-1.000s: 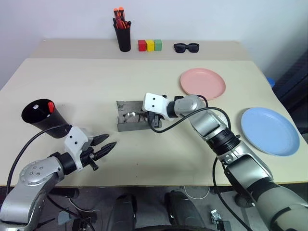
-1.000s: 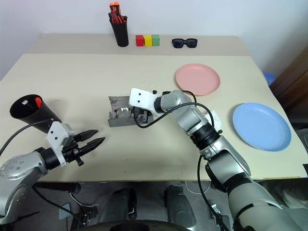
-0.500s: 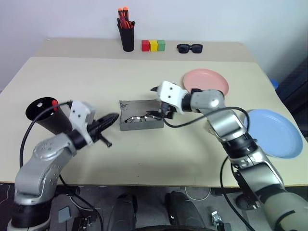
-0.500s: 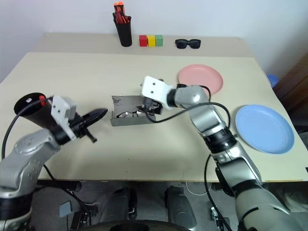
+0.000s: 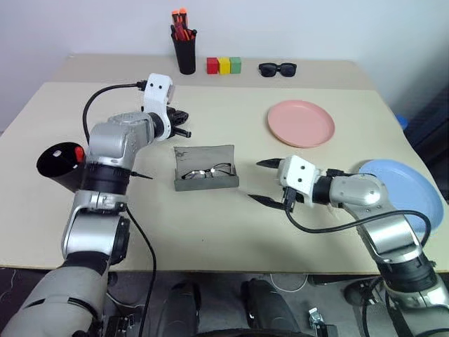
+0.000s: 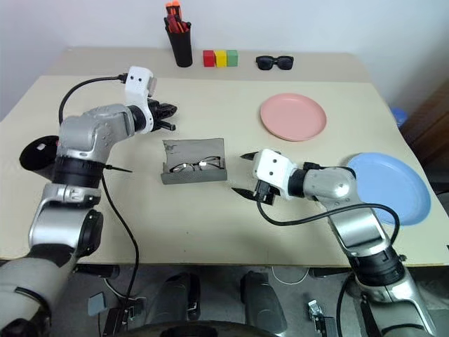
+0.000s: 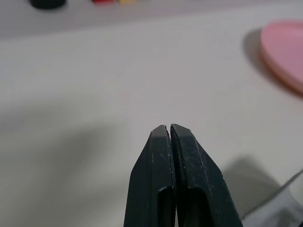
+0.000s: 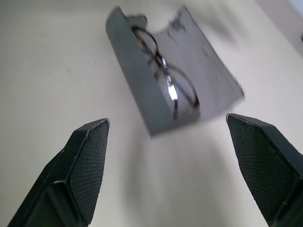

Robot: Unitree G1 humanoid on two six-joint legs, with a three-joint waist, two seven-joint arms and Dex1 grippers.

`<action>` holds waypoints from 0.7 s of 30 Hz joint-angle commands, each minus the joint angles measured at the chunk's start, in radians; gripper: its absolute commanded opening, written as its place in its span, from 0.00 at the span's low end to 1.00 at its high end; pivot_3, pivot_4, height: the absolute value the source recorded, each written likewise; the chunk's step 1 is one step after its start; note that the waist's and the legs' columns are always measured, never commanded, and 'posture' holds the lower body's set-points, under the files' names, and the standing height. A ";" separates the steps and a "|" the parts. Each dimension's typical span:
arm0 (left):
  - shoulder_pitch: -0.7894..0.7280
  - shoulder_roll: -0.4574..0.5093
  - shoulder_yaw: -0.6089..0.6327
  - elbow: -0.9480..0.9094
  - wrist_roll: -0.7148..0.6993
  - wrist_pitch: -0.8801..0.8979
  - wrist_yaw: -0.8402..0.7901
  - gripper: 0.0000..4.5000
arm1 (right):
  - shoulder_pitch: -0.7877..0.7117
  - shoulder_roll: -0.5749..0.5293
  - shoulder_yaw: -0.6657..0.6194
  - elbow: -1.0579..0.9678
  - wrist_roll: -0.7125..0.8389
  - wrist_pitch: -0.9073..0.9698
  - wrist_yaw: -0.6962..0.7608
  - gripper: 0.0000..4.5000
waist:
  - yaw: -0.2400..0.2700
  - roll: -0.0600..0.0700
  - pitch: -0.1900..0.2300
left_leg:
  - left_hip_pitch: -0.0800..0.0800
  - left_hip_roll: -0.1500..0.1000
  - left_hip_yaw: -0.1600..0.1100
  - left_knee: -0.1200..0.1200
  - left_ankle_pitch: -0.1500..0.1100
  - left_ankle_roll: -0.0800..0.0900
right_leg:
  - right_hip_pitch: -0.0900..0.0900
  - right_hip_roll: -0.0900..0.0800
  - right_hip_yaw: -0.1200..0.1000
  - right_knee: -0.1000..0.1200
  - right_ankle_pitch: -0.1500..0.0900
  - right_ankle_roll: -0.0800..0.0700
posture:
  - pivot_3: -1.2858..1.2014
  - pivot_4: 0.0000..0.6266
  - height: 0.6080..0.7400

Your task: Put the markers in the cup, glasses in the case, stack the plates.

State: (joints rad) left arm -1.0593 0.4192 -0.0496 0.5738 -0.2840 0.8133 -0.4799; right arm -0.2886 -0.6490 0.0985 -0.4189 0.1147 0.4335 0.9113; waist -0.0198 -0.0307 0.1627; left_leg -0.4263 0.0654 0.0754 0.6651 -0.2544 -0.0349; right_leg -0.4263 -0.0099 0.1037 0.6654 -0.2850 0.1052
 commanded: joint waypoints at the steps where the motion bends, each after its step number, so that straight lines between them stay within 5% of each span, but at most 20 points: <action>1: -0.081 -0.009 -0.024 0.173 0.036 -0.031 -0.108 0.01 | 0.042 -0.005 -0.045 -0.089 0.034 0.026 -0.038 0.90 | 0.000 0.000 0.000 | 0.000 0.000 0.000 0.000 0.000 0.000 | 0.000 0.000 0.000 0.000 0.000 0.000 | 0.52 0.24 0.89; 9: -0.112 0.004 -0.093 0.297 0.112 -0.048 -0.316 0.01 | 0.087 0.001 -0.086 -0.143 0.105 0.090 -0.084 0.90 | 0.006 0.000 0.000 | -0.001 0.000 0.000 0.001 0.000 0.000 | 0.000 -0.001 0.000 0.000 0.000 0.000 | 0.52 0.24 0.89; 21: 0.211 0.156 -0.129 -0.313 0.060 0.043 -0.512 0.01 | 0.051 0.009 -0.109 -0.067 0.183 0.106 -0.109 0.90 | 0.002 0.000 0.000 | -0.001 0.000 0.000 0.001 0.000 0.000 | 0.000 -0.001 0.001 0.001 0.000 0.000 | 0.52 0.24 0.89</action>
State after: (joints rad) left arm -0.8568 0.5578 -0.1794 0.3496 -0.2071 0.8356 -0.9757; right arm -0.2181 -0.6458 0.0134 -0.4785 0.2796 0.5473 0.8093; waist -0.0177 -0.0309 0.1628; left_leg -0.4270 0.0657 0.0757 0.6660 -0.2544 -0.0350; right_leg -0.4263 -0.0111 0.1043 0.6664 -0.2850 0.1052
